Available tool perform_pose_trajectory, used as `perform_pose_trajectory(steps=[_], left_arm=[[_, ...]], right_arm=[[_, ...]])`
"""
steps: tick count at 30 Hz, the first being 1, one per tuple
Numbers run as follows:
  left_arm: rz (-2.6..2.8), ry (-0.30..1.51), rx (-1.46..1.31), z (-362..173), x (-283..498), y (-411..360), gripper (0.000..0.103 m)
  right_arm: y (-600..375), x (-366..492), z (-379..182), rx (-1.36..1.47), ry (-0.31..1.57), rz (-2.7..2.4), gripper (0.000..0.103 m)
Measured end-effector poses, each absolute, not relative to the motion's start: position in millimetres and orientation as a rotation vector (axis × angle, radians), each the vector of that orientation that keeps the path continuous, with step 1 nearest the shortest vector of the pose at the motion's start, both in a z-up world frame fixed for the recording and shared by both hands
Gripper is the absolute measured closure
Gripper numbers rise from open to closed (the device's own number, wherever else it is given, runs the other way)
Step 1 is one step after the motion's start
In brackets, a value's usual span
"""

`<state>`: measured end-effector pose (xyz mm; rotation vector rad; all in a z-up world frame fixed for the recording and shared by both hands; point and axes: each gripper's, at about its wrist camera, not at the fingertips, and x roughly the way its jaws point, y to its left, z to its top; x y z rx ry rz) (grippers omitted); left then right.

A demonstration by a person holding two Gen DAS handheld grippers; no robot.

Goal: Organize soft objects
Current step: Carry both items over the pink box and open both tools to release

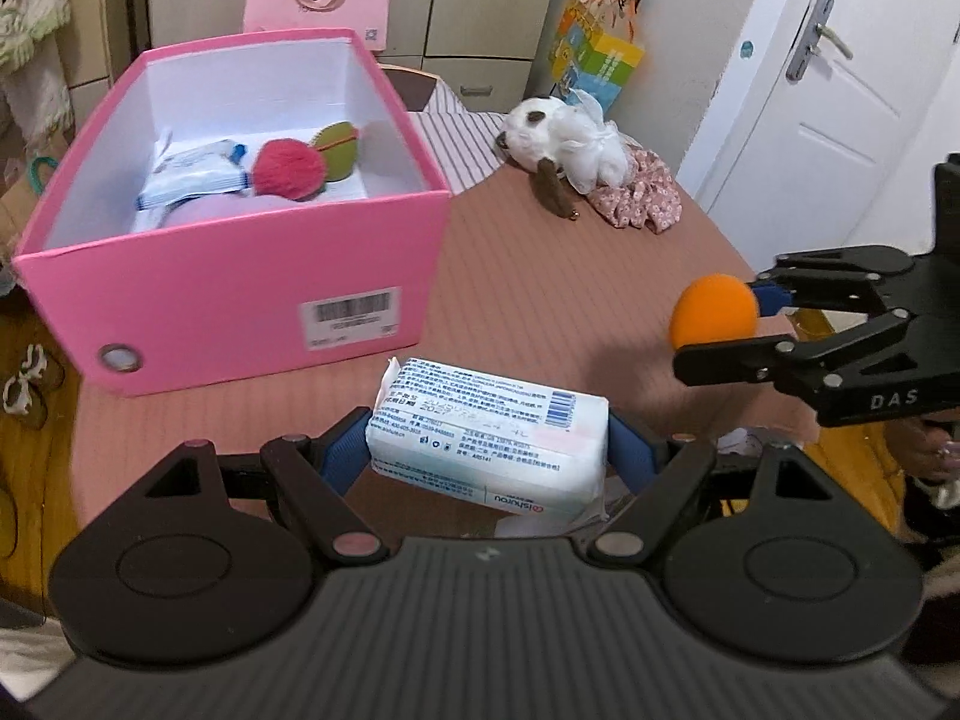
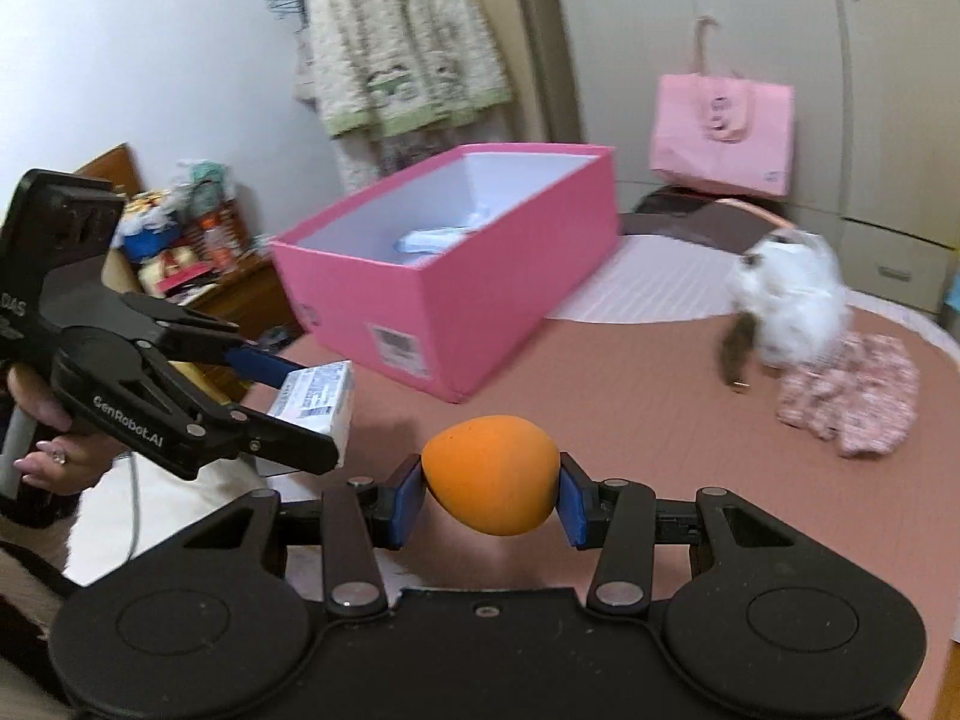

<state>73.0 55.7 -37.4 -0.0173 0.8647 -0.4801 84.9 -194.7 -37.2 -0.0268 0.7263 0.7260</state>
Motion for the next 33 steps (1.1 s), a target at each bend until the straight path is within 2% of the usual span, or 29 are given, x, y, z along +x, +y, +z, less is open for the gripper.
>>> perform_pose_trajectory(steps=[7, 15, 21, 33], left_arm=[[-0.462, 0.810, -0.056, -12.8, 68.1, 93.6, 0.022], [-0.423, 0.704, -0.079, 13.7, 96.8, 121.5, 0.022], [-0.355, 0.627, -0.002, 15.9, 132.9, 123.7, 0.022], [-0.313, 0.763, -0.035, 2.4, 256.9, 131.9, 0.022]], right_arm=[[-156.2, 100.5, -22.7, -0.069, 0.711, 0.794, 0.052], [-120.2, 130.9, 2.2, -0.125, 0.586, 0.766, 0.052], [-118.4, 165.7, 20.3, -0.005, 0.553, 0.779, 0.051], [-78.9, 242.8, 20.7, -0.140, 0.565, 0.683, 0.051]])
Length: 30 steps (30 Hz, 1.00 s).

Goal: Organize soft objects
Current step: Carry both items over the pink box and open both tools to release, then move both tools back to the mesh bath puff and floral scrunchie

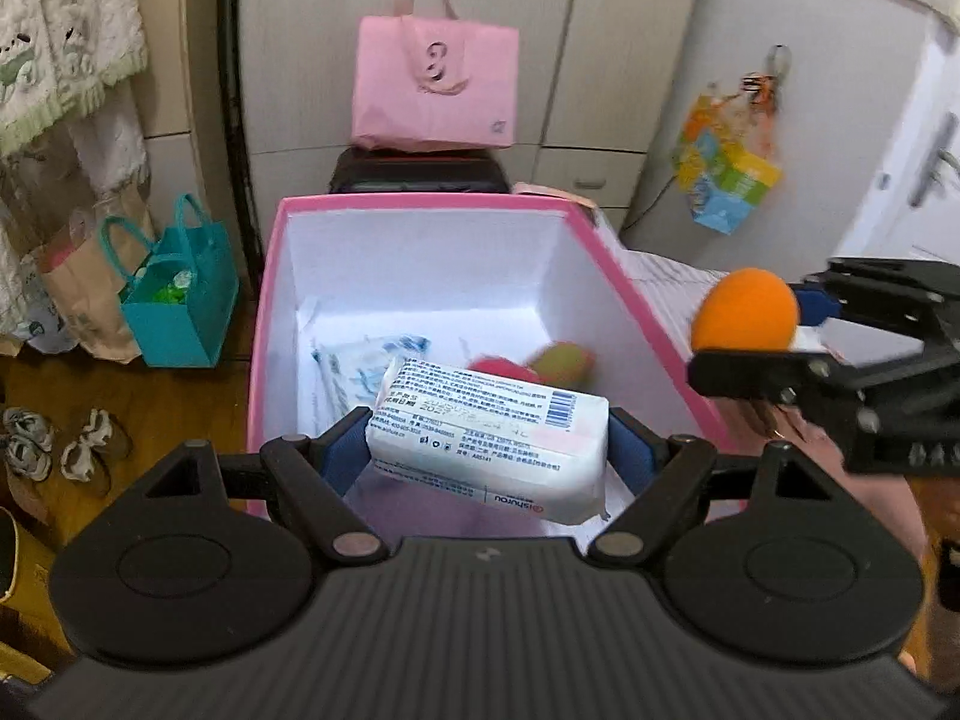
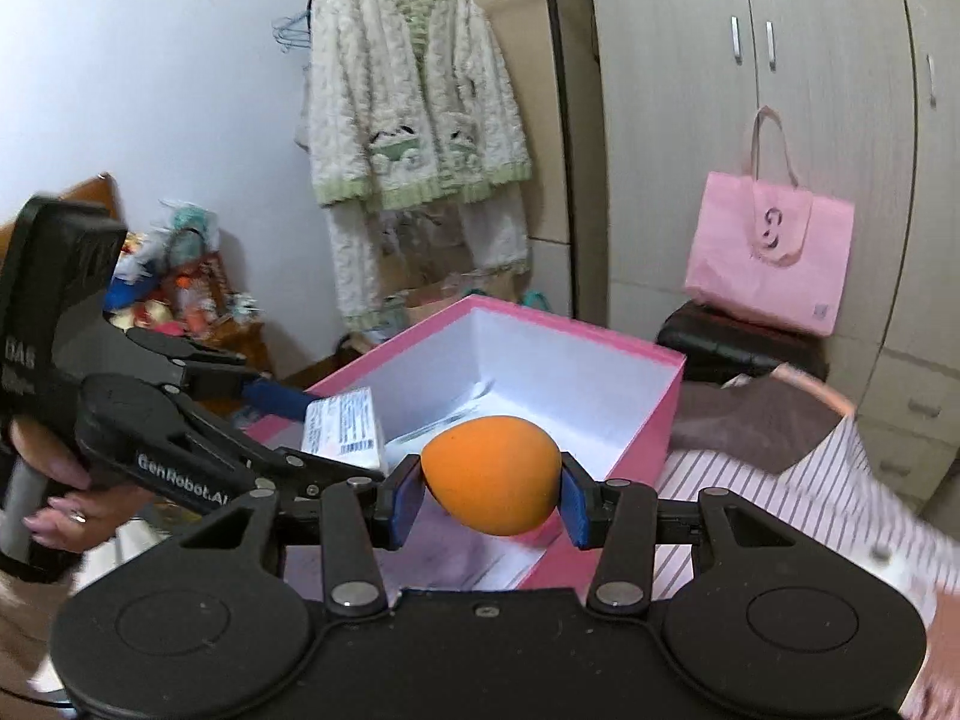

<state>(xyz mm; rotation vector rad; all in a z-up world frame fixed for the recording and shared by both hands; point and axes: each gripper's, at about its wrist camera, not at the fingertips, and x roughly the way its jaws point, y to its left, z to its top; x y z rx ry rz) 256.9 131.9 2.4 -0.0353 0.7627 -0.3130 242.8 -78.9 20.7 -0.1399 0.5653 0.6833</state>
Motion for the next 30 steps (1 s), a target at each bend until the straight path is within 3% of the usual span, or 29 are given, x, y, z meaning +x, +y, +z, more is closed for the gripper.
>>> perform_pose_trajectory(steps=[18, 21, 24, 30], left_arm=[[-0.221, 0.853, -0.028, -21.9, 333.7, 123.2, 0.021], [-0.200, 0.835, 0.001, -22.6, 332.5, 119.9, 0.019], [-0.224, 0.807, -0.019, -14.3, 321.7, 123.5, 0.018], [-0.260, 0.733, -0.023, 8.4, 284.9, 133.0, 0.015]], right_arm=[[-16.4, 308.9, -18.1, -0.497, 0.615, 0.664, 0.050], [-14.6, 316.8, -20.5, -0.509, 0.631, 0.662, 0.045], [-19.9, 310.2, -15.0, -0.509, 0.588, 0.647, 0.030], [-47.6, 277.6, 3.7, -0.407, 0.533, 0.670, 0.029]])
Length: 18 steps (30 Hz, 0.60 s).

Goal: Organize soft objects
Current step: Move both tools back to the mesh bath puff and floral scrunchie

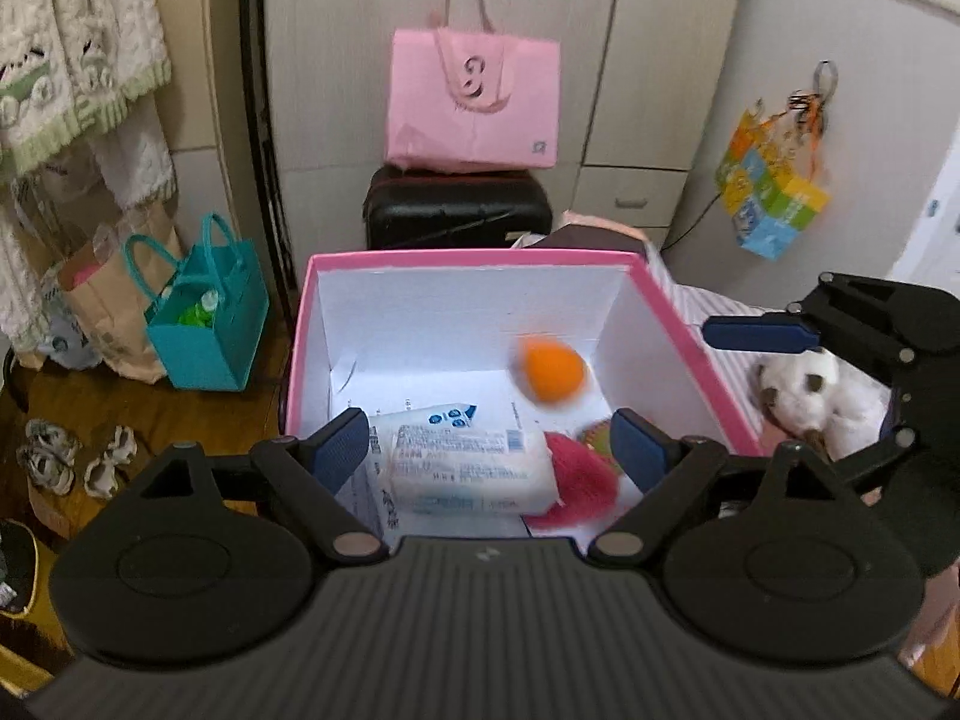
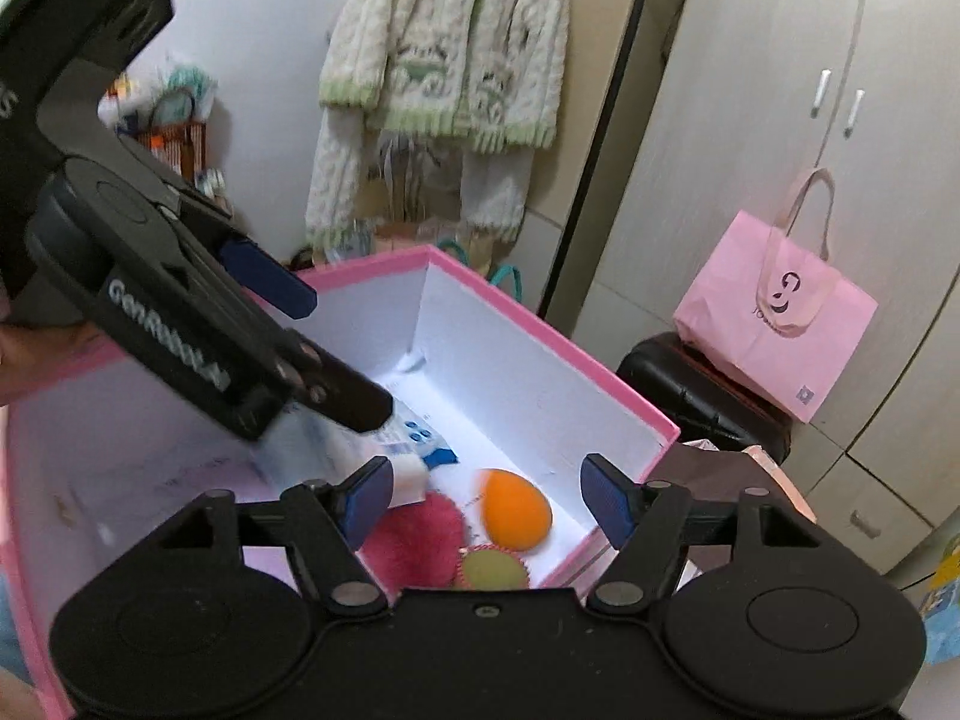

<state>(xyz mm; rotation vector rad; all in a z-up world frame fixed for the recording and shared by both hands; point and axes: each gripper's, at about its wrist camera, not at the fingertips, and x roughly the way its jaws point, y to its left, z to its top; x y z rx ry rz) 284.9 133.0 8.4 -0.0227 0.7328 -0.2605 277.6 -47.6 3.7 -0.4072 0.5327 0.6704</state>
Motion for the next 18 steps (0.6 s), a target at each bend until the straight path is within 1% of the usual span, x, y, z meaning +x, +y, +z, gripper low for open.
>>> perform_pose_trajectory(steps=[10, 18], left_arm=[[-0.350, 0.680, 0.035, 42.6, 206.7, 134.4, 0.015], [-0.433, 0.640, 0.096, 66.7, 148.5, 111.3, 0.015]], right_arm=[[-103.0, 211.4, 32.6, -0.196, 0.531, 0.679, 0.029], [-138.3, 162.2, 46.5, -0.171, 0.572, 0.670, 0.029]])
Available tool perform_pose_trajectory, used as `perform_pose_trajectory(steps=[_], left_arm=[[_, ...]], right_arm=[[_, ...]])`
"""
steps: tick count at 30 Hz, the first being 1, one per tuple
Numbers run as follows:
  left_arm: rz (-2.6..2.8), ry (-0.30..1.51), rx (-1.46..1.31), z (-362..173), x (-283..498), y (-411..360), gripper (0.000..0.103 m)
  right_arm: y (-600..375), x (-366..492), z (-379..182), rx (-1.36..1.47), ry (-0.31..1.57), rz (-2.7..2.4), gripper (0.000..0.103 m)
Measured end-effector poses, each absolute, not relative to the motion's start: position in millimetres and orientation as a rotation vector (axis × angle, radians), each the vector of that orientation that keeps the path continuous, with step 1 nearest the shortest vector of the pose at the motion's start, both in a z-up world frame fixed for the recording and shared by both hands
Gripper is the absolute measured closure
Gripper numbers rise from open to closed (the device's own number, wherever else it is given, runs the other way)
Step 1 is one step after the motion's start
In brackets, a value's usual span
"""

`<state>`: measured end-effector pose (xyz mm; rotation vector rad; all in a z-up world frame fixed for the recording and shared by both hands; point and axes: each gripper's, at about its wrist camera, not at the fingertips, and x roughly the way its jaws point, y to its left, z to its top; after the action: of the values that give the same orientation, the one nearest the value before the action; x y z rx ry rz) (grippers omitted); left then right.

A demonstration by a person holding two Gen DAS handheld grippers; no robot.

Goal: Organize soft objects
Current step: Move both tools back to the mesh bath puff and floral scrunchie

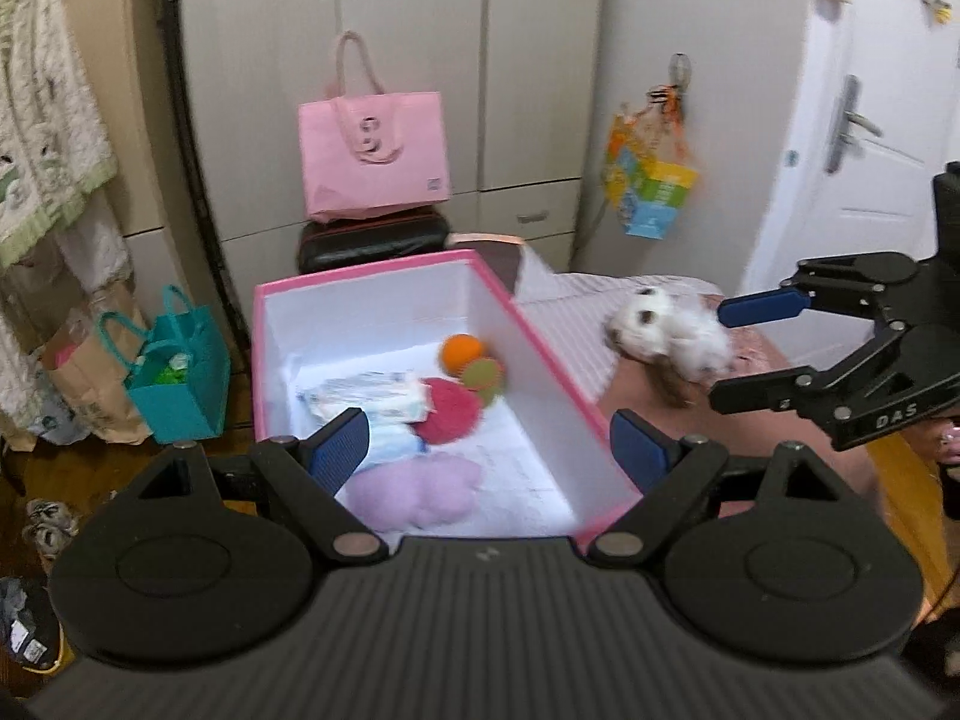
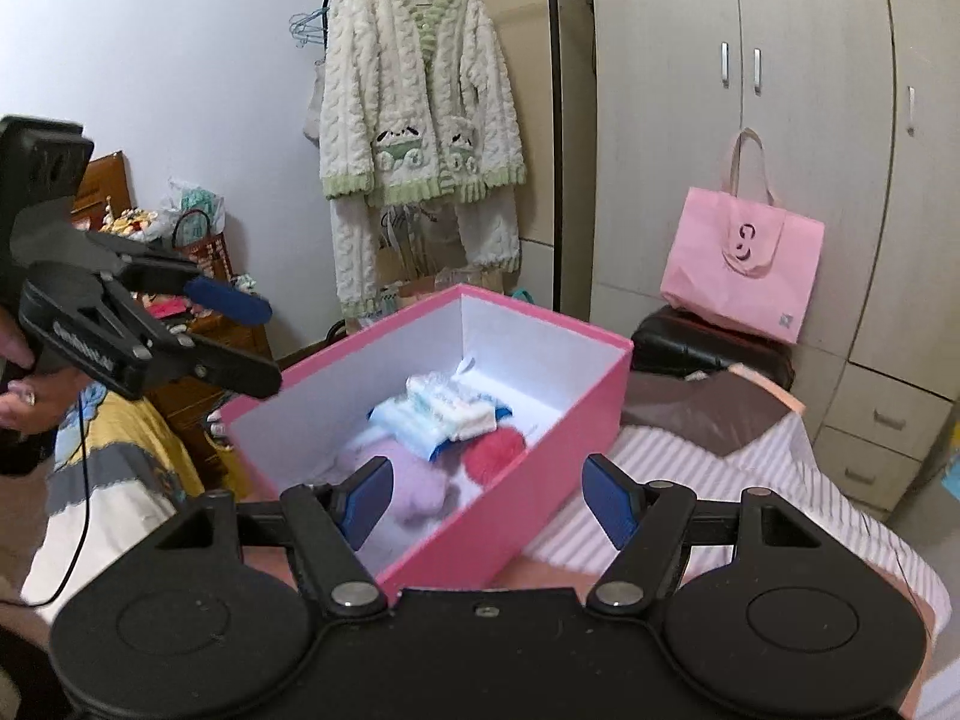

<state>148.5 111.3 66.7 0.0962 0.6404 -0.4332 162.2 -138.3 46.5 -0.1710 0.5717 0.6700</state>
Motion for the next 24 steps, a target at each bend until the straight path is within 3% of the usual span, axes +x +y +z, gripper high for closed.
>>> perform_pose_trajectory(steps=[8, 15, 24], left_arm=[[-0.613, 0.668, 0.115, 63.0, 112.0, 75.9, 0.015], [-0.647, 0.586, 0.120, 66.9, 83.9, 36.9, 0.015], [-0.728, 0.651, 0.153, 41.4, 93.7, -20.7, 0.015]], right_arm=[[-181.0, 117.2, 33.7, -0.180, 0.606, 0.637, 0.027], [-216.0, 93.9, 19.2, -0.175, 0.613, 0.605, 0.026], [-257.5, 100.5, -11.2, -0.135, 0.636, 0.532, 0.024]])
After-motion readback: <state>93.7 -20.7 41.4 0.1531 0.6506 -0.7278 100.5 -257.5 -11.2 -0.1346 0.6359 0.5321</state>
